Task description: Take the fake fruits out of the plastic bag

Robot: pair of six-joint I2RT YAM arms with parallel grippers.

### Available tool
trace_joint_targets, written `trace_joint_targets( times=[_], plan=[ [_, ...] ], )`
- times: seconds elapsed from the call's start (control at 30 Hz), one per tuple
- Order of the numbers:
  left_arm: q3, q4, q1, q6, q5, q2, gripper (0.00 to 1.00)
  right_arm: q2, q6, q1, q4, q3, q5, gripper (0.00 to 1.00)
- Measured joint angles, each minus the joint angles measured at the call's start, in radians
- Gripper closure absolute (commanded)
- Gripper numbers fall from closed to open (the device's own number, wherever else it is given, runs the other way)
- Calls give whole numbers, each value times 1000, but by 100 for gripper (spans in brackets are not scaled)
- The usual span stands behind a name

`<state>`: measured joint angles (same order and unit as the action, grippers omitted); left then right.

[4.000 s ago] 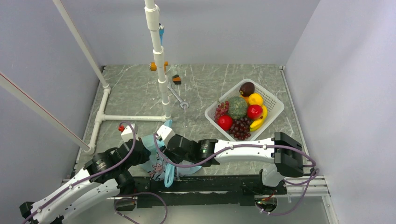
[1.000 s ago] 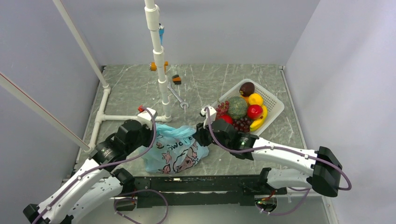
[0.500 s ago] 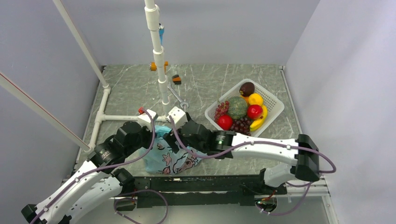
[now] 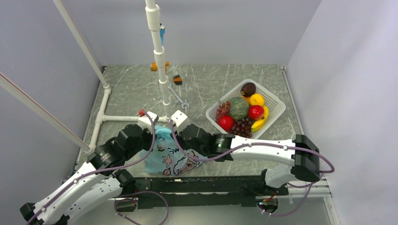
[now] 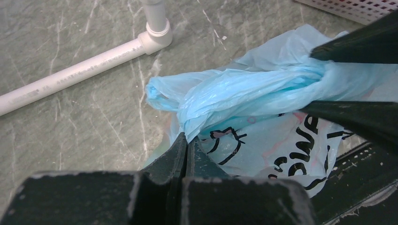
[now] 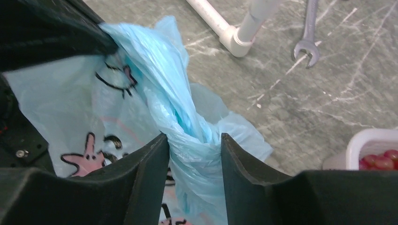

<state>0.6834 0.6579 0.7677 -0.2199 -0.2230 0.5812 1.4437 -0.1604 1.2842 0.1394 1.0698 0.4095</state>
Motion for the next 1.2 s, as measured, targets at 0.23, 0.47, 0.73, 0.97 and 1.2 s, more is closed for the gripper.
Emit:
trace_joint_targets(
  times=[0.23,0.47,0.73,0.97,1.2],
  plan=[
    [0,17,4,-42,-83,-47,100,-111,-14,-30,-24,-129,48,81],
    [2,35,5,-86,-172,-108,100,-238,-76,-184,-43,-238,14,96],
    [1,44,5,-89,-190,-130,94,-300,-121,-290,-49,-296,-166,100],
    [2,35,5,-54,-121,-89,32,-292,-118,-291,-89,-294,-380,100],
    [2,34,5,-55,-115,-72,22,-238,-119,-282,-142,-287,-580,100]
  ],
)
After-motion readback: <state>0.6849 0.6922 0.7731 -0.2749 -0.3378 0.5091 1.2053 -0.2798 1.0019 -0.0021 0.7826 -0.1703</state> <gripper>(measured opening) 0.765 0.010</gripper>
